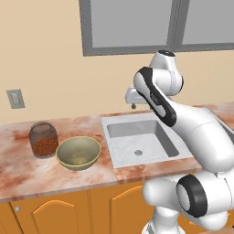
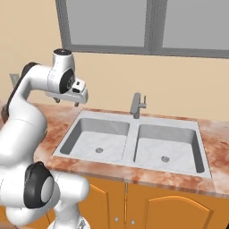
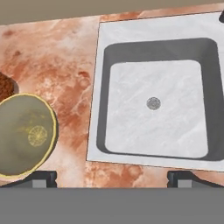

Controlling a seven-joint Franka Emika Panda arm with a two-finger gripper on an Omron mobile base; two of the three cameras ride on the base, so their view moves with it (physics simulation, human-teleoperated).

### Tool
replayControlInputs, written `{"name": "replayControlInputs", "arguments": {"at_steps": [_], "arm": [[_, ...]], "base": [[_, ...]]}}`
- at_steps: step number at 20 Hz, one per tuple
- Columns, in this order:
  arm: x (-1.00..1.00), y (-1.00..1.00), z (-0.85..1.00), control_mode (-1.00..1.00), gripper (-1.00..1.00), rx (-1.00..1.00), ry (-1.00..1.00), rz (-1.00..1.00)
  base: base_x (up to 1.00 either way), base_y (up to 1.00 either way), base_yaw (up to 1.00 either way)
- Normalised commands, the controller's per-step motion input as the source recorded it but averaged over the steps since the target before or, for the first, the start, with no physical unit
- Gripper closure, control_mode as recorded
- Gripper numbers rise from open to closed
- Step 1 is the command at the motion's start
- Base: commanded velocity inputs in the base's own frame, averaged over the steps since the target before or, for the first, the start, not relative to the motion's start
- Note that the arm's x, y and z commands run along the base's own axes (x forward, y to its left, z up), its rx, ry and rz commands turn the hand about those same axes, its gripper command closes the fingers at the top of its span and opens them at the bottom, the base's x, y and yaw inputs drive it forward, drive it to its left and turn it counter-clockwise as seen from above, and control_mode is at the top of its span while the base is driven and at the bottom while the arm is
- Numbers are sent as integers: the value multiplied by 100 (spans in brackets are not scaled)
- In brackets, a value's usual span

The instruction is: Place the jar in the left basin and the bowl in the right basin of the sink.

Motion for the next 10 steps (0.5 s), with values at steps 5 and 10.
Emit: {"name": "replayControlInputs", "arguments": {"at_steps": [5, 10], "arm": [[0, 39, -4, -100, -100, 0, -7, 18], [3, 30, 0, -100, -100, 0, -1, 23]], "base": [[0, 0, 0], [0, 0, 0]]}}
